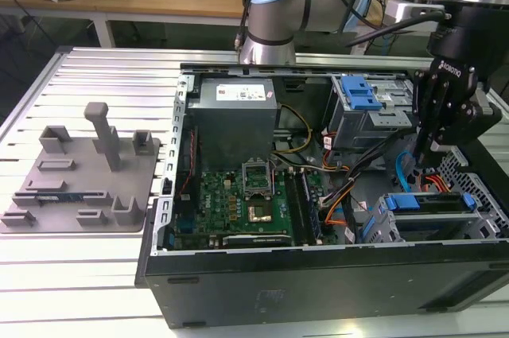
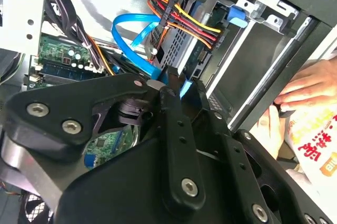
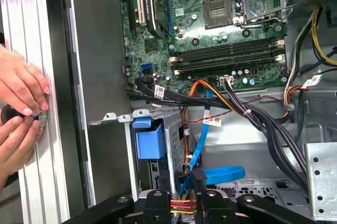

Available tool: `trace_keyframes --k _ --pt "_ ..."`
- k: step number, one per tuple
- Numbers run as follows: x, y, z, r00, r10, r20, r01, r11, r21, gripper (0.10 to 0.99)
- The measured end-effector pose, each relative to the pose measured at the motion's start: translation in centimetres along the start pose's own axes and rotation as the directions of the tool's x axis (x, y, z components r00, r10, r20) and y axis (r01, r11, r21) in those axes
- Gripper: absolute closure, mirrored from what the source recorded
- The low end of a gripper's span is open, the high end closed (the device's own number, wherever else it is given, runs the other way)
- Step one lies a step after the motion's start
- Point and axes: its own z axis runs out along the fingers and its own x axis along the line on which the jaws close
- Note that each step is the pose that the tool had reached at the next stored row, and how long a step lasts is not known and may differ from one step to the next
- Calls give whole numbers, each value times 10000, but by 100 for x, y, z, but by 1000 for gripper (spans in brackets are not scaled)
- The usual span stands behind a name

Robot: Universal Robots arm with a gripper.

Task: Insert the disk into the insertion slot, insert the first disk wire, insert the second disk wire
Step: 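Insert the second disk wire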

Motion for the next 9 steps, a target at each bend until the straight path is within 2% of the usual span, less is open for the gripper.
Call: trace_keyframes --k 2,4,9 --pt "-2 0 6 10000 28 -1 -28 10000 -9 816" --pt "-3 0 9 10000 54 0 -54 10000 -17 922" --pt "-3 -1 10 10000 67 -1 -67 10000 -21 922"
